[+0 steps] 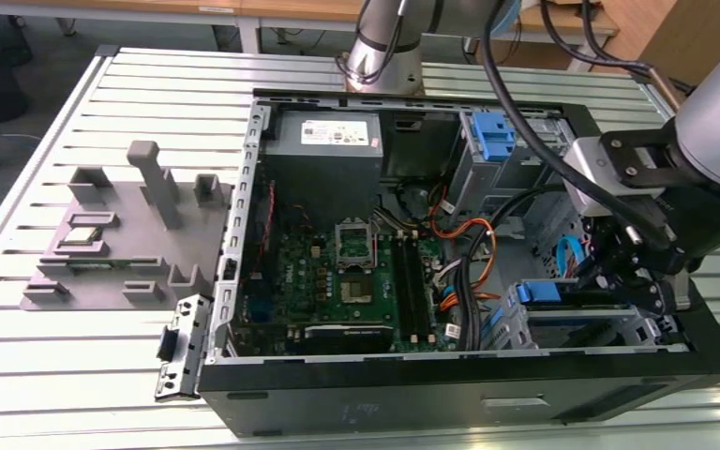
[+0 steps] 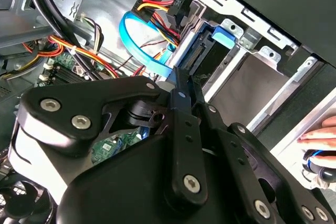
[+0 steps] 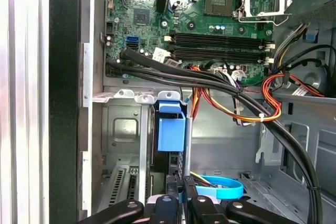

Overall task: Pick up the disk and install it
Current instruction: 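Insert the first disk wire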

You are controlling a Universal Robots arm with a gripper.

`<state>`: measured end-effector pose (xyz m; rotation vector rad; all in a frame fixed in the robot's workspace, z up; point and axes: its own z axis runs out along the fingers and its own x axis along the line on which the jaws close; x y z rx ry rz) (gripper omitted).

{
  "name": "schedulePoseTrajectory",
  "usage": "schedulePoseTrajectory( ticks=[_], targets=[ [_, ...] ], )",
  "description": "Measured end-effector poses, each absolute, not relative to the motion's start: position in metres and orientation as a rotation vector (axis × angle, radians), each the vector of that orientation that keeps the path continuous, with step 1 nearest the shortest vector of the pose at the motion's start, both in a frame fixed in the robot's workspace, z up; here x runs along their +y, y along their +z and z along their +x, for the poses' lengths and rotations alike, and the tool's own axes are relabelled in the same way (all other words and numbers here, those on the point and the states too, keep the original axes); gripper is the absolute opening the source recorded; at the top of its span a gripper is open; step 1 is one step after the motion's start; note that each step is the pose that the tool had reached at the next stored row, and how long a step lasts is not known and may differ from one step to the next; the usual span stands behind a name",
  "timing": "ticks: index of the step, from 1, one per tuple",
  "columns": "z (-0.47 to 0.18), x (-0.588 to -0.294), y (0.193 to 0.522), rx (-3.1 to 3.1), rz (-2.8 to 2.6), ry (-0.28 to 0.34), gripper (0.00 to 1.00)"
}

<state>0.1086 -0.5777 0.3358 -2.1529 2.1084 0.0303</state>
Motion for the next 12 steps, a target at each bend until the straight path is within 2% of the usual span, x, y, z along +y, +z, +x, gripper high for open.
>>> schedulePoseTrajectory(
  ticks=[12],
  targets=[
    [0.1058, -0.5776, 0.3306, 2.107, -2.152, 0.021, 0.16]
  ],
)
